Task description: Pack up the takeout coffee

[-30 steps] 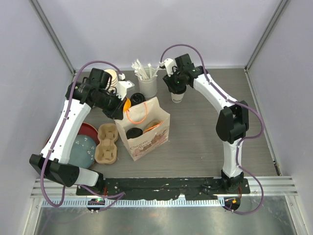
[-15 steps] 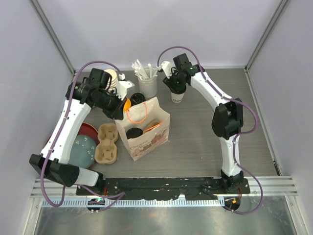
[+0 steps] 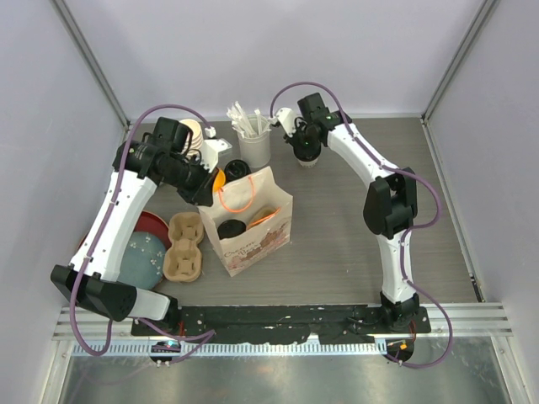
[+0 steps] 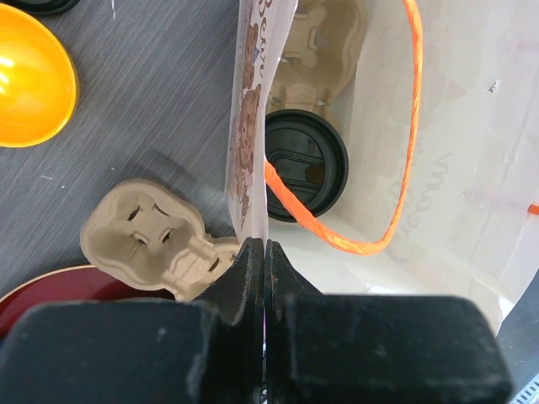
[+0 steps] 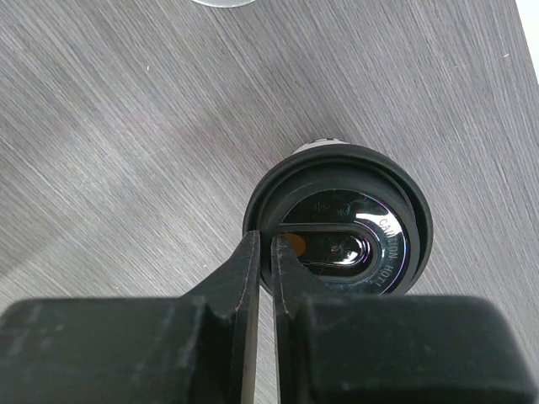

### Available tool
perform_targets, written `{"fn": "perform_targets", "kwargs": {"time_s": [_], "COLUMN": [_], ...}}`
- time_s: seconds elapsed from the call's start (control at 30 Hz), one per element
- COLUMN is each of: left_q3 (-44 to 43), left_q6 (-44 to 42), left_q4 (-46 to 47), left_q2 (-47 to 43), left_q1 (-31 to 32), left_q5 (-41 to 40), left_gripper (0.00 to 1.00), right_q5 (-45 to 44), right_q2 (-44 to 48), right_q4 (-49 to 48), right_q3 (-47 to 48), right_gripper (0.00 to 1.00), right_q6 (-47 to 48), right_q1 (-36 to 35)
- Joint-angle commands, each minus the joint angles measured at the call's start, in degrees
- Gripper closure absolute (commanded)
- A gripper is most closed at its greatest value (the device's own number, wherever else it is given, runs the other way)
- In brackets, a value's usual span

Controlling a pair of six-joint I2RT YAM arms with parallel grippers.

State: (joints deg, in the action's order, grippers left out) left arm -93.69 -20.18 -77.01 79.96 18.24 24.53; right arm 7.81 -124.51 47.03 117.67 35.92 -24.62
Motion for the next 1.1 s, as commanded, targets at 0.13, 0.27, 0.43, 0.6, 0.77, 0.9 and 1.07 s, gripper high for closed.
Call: {"fn": "perform_targets", "kwargs": {"time_s": [0.13,0.27,0.43,0.6,0.77,0.9,1.07], "left_q3": [0.00,0.00,0.26,0.26,0.26,0.35,0.35], "left_q6": [-0.29,-0.12,-0.03,-0.03,0.41,1.02,1.55], "left_q4": [-3.50,-2.35,-0.42,0.90,2.04,2.74,3.27], "left_q2": [-0.69,-0.16,0.10,0.63,0.63,0.54,0.63], "left_q1": [-0.31,-0.22,-0.31,-0.22,-0.22,-0.22,-0.31], "left_q5": [3.15,3.94,4.56,5.35,5.61,5.26,4.65], "left_gripper": [1.00,1.00,1.00,1.00,1.00,1.00,1.00], "right_q5": [-2.01,-3.94,-5.26,-6.84,-6.15,-0.71,6.07], "right_q2": [6.99,11.21,18.67,26.15,32.65,35.12,35.48], "right_q4": [1.84,4.99,10.09,15.63,19.42,21.61,25.13], "right_q3": [-0.16,0.11,2.74,6.77,11.09,13.55,14.26], "right_gripper": [0.98,0.99,0.99,0.99,0.99,0.99,0.99], "right_q6": [-3.13,-6.64,-10.34,-11.14,-11.58,-11.58,-9.83], "right_q1": [0.54,0.54,0.10,-4.64,-13.15,-18.61,-24.41]}}
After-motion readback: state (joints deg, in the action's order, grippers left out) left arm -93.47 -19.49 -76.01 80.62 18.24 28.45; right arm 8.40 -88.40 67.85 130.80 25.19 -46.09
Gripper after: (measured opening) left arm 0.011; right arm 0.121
